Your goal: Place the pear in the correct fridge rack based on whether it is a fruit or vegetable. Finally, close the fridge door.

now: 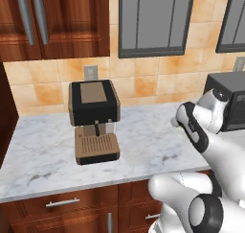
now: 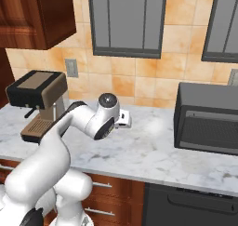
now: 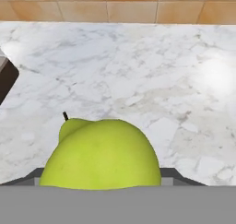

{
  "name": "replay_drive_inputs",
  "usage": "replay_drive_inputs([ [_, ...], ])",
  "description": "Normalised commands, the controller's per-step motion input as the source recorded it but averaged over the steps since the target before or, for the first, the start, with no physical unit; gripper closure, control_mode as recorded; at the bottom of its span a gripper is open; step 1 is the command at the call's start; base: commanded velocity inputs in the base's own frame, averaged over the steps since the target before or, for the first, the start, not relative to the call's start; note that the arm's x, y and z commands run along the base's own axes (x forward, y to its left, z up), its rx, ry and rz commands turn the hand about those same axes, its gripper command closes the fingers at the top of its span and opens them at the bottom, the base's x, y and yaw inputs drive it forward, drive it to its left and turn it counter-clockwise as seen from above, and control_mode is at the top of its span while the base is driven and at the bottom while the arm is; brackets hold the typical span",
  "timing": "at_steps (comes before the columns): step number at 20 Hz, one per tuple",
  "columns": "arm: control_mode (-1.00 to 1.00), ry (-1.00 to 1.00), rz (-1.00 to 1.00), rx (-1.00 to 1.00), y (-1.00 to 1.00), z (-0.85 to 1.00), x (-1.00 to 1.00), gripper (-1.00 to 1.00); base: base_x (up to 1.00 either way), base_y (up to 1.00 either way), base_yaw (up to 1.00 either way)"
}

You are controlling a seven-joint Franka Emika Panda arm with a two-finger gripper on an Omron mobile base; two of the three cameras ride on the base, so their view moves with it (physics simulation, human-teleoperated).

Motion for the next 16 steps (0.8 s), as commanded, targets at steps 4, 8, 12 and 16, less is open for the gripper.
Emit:
replay_drive_inputs([
  [4,-1.0,0.08,0.06,-0.07,0.33,0.99,-0.32,1.0,0.0,0.0,0.0],
  [8,-1.0,0.05,0.02,-0.08,0.27,0.54,-0.1,1.0,0.0,0.0,0.0],
  [12,-1.0,-0.04,0.01,-0.01,0.0,0.04,-0.36,1.0,0.0,0.0,0.0],
  [16,-1.0,-0.05,0.02,-0.02,0.11,0.0,-0.37,1.0,0.0,0.0,0.0],
])
